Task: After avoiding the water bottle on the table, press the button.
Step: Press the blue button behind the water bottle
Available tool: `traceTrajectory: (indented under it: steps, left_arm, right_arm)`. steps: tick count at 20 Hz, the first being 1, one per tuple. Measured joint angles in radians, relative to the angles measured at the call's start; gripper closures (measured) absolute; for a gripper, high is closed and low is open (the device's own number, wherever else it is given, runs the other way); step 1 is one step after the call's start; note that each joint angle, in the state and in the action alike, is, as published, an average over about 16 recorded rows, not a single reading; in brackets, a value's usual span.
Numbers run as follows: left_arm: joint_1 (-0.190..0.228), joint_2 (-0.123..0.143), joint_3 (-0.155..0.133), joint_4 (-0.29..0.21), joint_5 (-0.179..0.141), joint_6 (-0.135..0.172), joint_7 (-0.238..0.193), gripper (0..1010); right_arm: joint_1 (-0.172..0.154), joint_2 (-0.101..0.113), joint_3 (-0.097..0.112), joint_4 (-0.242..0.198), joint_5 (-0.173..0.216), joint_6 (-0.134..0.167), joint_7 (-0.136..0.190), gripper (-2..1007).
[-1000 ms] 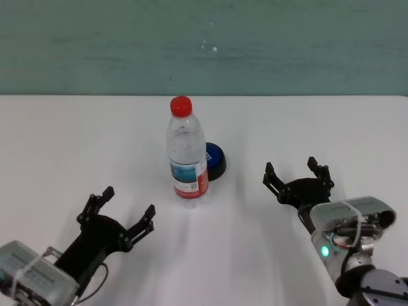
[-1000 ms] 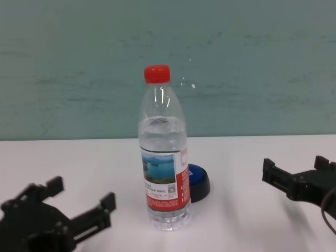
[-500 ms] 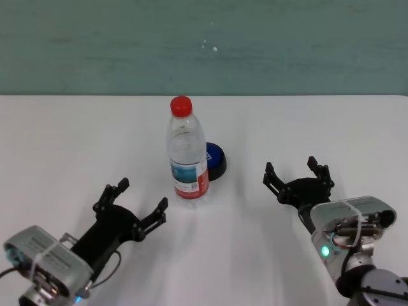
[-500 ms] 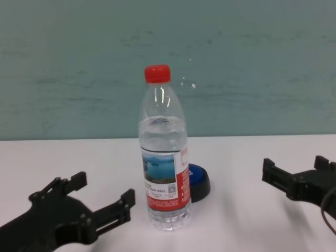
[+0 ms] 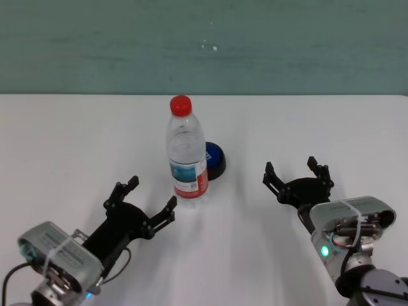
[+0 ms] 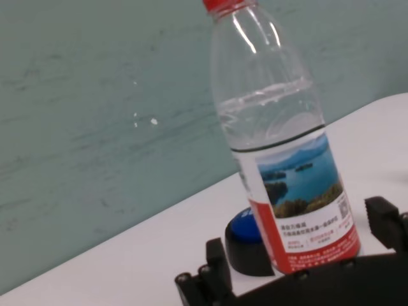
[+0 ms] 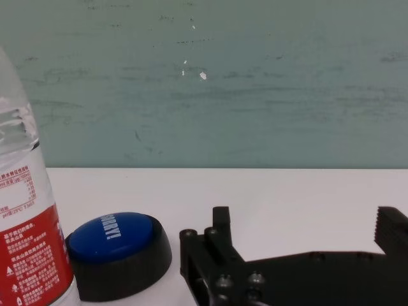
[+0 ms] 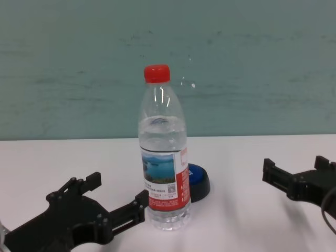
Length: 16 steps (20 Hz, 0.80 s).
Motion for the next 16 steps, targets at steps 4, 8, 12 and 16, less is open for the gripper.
traceTrajectory:
  steps: [4, 8, 12, 16]
  left_arm:
    - [-0.006, -0.002, 0.005, 0.008, 0.003, -0.002, 0.002, 10]
    - [-0.008, -0.002, 0.007, 0.010, 0.004, -0.004, 0.003, 10]
    - [-0.007, -0.002, 0.006, 0.009, 0.004, -0.002, 0.003, 10]
    - [0.003, 0.000, 0.001, -0.005, 0.004, 0.009, 0.008, 10]
  right_arm:
    - [0.000, 0.000, 0.000, 0.000, 0.000, 0.000, 0.000, 1]
    - [0.000, 0.000, 0.000, 0.000, 0.000, 0.000, 0.000, 1]
    - [0.000, 0.000, 0.000, 0.000, 0.000, 0.000, 0.000, 1]
    - [0.000, 0.000, 0.000, 0.000, 0.000, 0.000, 0.000, 1]
